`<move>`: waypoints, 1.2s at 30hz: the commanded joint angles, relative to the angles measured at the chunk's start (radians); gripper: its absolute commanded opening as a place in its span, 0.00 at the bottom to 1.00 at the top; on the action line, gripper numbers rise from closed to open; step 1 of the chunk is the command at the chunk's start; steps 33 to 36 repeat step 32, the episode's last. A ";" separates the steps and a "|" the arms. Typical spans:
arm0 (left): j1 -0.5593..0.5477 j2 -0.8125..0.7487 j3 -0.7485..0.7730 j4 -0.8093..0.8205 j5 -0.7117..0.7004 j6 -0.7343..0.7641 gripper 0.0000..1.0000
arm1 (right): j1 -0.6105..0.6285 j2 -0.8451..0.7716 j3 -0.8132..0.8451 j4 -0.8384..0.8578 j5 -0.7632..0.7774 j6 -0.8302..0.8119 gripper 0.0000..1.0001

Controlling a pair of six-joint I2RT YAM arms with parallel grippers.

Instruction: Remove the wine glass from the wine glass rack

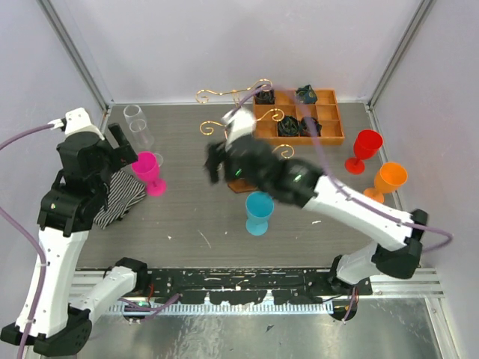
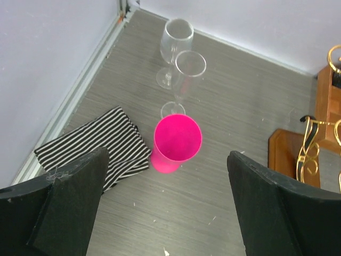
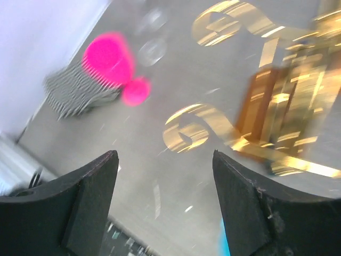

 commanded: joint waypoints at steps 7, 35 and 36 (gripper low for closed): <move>-0.002 0.095 0.060 -0.076 0.157 -0.016 0.99 | -0.691 -0.103 0.143 0.000 -0.379 -0.133 0.81; -0.002 0.290 0.258 -0.123 0.268 -0.014 0.98 | -1.028 -0.061 0.138 -0.039 -0.556 -0.071 0.87; -0.002 0.290 0.258 -0.123 0.268 -0.014 0.98 | -1.028 -0.061 0.138 -0.039 -0.556 -0.071 0.87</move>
